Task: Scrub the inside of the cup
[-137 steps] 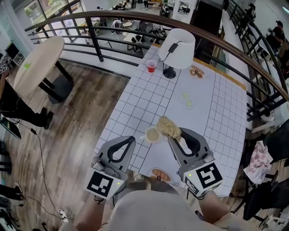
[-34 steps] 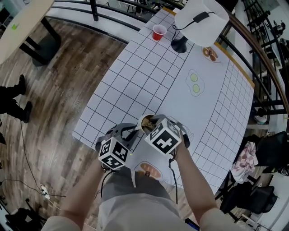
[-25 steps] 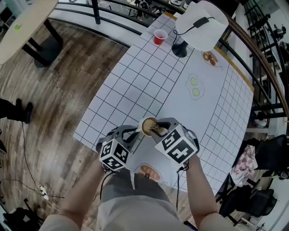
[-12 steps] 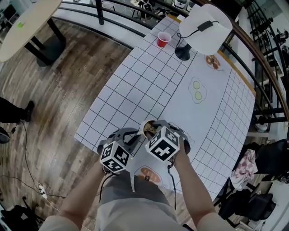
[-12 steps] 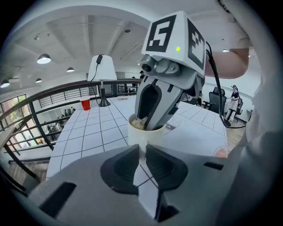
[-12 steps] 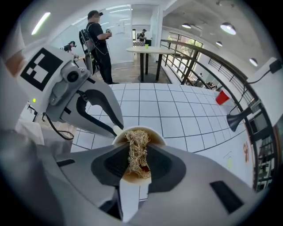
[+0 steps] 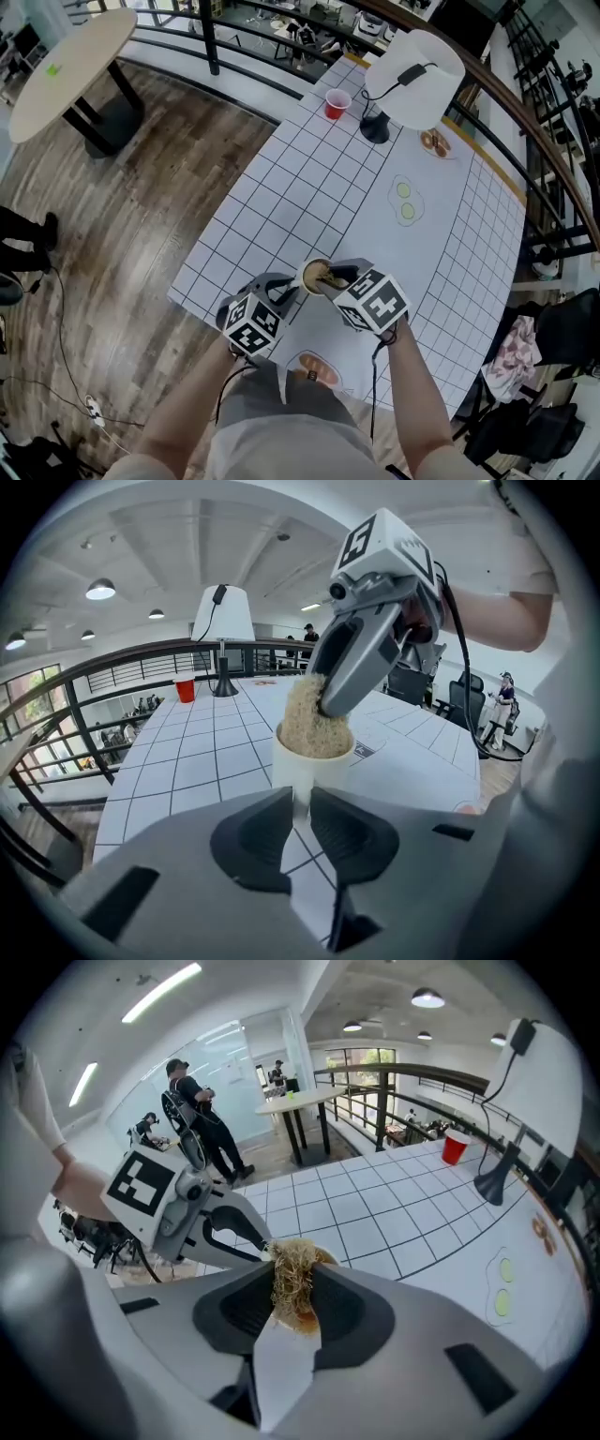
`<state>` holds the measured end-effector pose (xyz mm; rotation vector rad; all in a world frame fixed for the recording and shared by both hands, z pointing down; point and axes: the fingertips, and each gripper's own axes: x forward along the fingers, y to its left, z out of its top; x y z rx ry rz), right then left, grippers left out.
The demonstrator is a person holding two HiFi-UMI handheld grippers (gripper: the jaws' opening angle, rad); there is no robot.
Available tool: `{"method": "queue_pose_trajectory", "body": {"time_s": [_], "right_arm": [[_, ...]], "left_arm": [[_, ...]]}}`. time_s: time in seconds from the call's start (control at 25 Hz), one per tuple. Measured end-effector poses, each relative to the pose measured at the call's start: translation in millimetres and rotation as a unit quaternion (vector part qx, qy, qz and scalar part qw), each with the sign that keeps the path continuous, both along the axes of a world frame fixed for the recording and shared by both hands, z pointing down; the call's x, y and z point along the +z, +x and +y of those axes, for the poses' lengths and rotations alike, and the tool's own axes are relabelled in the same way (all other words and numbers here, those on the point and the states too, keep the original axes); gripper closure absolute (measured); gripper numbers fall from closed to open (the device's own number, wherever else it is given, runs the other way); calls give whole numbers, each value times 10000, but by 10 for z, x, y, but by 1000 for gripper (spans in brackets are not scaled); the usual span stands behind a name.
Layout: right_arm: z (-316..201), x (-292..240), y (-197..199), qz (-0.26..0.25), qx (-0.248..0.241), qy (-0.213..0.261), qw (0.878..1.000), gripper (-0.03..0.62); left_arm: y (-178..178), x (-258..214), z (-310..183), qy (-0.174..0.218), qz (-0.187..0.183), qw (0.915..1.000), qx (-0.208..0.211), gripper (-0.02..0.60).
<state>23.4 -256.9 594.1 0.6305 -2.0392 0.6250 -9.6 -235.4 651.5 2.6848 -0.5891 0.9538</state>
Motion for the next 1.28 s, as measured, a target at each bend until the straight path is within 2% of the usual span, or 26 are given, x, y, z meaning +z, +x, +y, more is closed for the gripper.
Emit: {"method": "queue_pose_trajectory", "body": {"time_s": [0.08,0.28,0.52,0.72,0.8,0.92,1.16,1.28], "right_arm": [[-36,-136,23,-78,203,231,9995,484],[22,-451,91,134,398,878,9953,484],[51,-874,64,-52,537,1542,9866,482],[155,-1191,67,-203,573,1929,9793,482],[198,-1298,72,-235,607,2064,9763,482],[292,-1517,69,-301,682,2196,9727,482],[460,-2126,37,-647,770,2799,9548,480],[553,-2352,40,-661,754,3047,9472,480]], "left_arm": [[-9,-30,-9,-12,-56,10000,-32,515],[-71,-146,84,-285,304,9982,-432,511],[-243,-427,42,-52,380,9952,-902,512],[-242,-996,39,86,1223,9868,-1057,512],[-267,-1254,29,277,1490,9819,-1134,517],[-290,-1669,38,531,1664,9783,-1111,526],[-272,-2480,156,1173,1779,9732,-862,548],[-226,-2813,265,1659,1650,9703,-617,567]]}}
